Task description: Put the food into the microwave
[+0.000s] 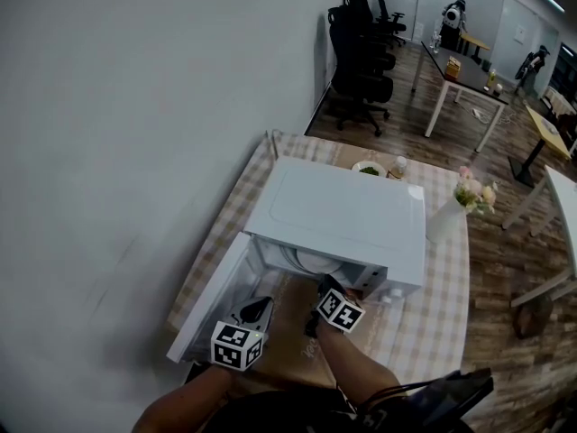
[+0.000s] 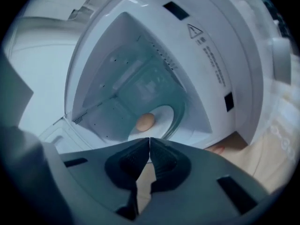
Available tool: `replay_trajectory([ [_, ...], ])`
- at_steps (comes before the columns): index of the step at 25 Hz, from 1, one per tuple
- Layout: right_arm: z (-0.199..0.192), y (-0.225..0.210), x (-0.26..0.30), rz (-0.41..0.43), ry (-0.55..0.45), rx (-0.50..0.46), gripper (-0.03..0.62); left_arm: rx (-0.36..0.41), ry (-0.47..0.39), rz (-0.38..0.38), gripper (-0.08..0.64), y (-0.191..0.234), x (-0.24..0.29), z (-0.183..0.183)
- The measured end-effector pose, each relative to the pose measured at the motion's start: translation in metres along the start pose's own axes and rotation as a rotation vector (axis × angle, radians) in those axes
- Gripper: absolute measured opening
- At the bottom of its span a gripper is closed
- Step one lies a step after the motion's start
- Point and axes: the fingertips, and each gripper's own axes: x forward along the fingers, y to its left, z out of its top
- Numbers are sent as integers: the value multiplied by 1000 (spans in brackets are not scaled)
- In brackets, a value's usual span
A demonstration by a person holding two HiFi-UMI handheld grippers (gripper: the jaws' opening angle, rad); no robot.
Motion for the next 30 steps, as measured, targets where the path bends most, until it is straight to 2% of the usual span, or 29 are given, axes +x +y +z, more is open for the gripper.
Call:
replay_trajectory([
  [2,0,6,2,17,7,-109,9,0,1,3,6,0,0,0],
  [4,-1,9,5,25,20,-149,9,-3,5,15,6,2,0,-2],
  [7,-5,6,10,7,38,-109,9,-7,13,33,6,6,0,-4],
  [12,-3,9,15,4,39,-147,9,-20,15,37,6,8,-1,-5],
  [30,10,9,40,-24,59,-112,9,-41,6,24,6,4,-1,-7],
])
